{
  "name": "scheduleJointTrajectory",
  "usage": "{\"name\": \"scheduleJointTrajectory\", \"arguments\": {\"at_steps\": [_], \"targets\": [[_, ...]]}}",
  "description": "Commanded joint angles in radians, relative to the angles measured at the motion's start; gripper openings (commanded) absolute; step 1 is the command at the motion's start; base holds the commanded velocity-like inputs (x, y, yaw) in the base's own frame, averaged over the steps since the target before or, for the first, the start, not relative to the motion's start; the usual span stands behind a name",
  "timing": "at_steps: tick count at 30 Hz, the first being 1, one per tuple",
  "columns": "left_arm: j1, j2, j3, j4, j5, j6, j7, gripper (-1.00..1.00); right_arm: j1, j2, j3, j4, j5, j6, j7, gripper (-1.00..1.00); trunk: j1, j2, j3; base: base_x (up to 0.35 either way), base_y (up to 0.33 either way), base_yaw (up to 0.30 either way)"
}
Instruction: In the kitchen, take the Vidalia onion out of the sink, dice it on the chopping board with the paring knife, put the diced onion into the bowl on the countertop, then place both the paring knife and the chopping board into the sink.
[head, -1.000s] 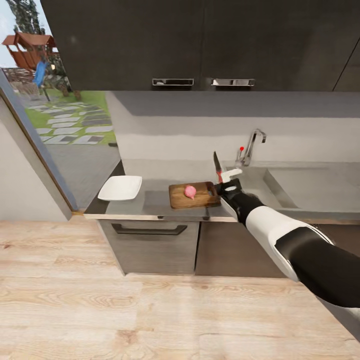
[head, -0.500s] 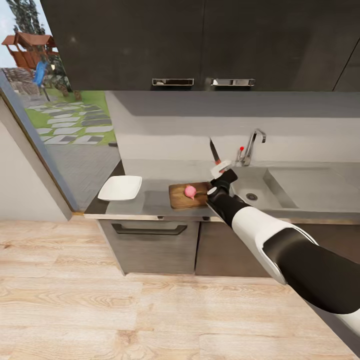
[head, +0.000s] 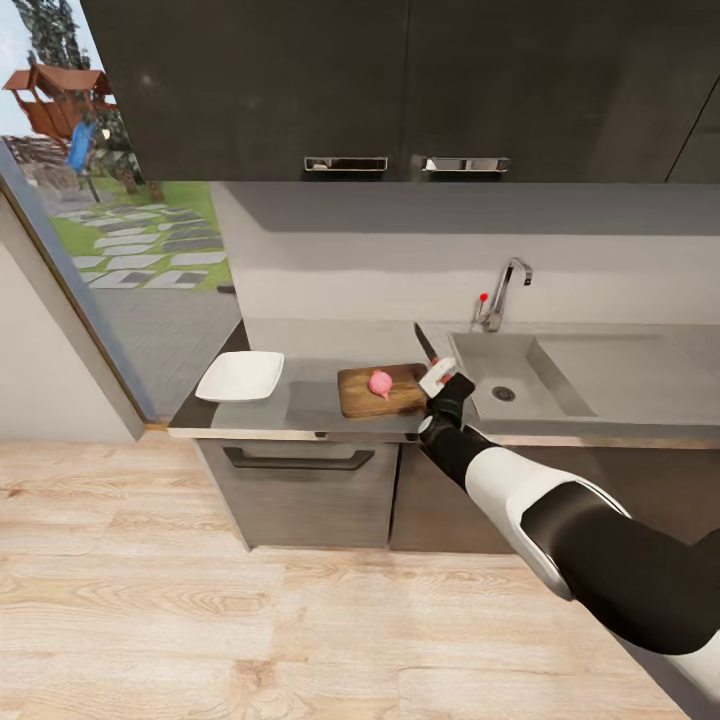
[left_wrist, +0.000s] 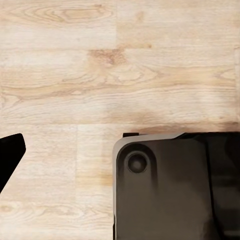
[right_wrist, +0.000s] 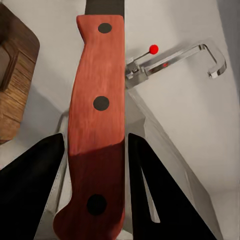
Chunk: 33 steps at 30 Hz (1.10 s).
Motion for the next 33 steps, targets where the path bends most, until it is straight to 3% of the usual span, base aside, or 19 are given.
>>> {"name": "scheduleJointTrajectory", "arguments": {"at_steps": [1, 8, 16, 27, 33], "targets": [[0.000, 0.002, -0.008, -0.001, 0.010, -0.002, 0.008, 1.00, 0.002, 0.000, -0.001, -0.002, 0.013, 0.008, -0.002, -1.00, 0.001, -0.002, -0.002, 0.000, 0.000, 0.000], [0.000, 0.002, -0.008, 0.000, 0.011, -0.002, 0.008, 1.00, 0.005, 0.000, -0.001, -0.014, 0.015, 0.003, -0.011, -1.00, 0.001, -0.002, -0.002, 0.000, 0.000, 0.000], [0.000, 0.002, -0.008, 0.000, 0.012, -0.002, 0.008, 1.00, 0.018, 0.000, -0.001, -0.015, 0.015, -0.104, -0.012, -1.00, 0.001, -0.002, -0.002, 0.000, 0.000, 0.000], [0.000, 0.002, -0.008, 0.000, 0.012, -0.002, 0.008, 1.00, 0.097, 0.000, -0.001, -0.015, 0.017, -0.228, -0.010, -1.00, 0.001, -0.002, -0.002, 0.000, 0.000, 0.000], [0.000, 0.002, -0.007, 0.000, 0.012, -0.002, 0.008, 1.00, 0.109, 0.000, -0.001, -0.015, 0.017, -0.271, -0.008, -1.00, 0.001, -0.002, -0.002, 0.000, 0.006, 0.000]]}}
